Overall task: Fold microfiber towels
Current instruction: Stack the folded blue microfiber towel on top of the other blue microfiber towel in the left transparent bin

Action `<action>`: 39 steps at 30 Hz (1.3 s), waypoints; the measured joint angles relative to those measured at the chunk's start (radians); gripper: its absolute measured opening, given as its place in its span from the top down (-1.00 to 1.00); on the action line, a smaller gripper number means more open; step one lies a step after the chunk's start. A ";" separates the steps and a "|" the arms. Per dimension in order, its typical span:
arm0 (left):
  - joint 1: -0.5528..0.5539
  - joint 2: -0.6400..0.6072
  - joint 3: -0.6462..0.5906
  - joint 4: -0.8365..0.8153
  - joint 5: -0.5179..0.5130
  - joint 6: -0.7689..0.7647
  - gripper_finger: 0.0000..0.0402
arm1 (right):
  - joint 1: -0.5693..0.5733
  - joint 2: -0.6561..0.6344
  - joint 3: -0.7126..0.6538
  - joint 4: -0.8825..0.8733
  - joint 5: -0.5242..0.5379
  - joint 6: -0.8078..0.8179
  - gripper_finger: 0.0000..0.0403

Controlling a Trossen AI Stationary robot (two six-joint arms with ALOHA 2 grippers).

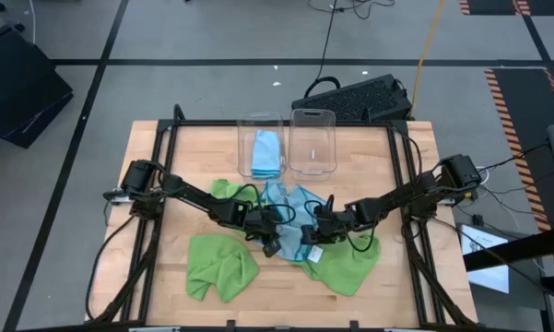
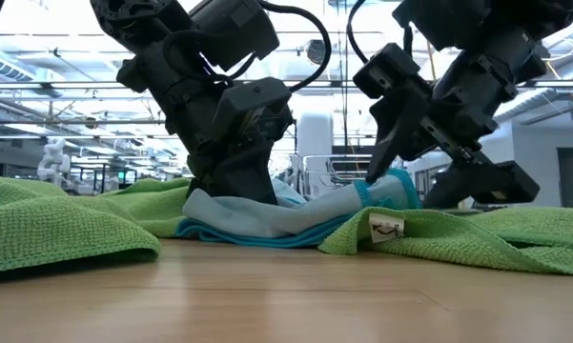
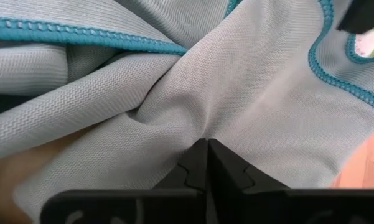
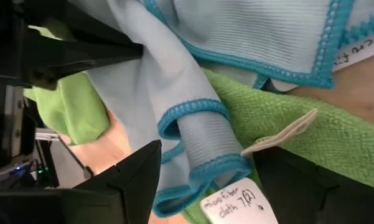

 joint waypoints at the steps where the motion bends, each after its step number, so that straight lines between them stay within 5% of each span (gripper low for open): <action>1: 0.000 0.000 0.000 0.000 -0.001 0.000 0.94 | 0.003 0.007 0.000 0.015 -0.011 0.002 -0.24; 16: 0.000 0.000 0.000 0.000 -0.004 -0.026 0.96 | 0.030 0.017 0.000 -0.009 -0.151 -0.042 -0.24; 39: 0.000 0.001 0.001 0.003 -0.027 -0.018 0.91 | 0.205 -0.056 -0.093 -0.100 -0.139 0.047 -0.24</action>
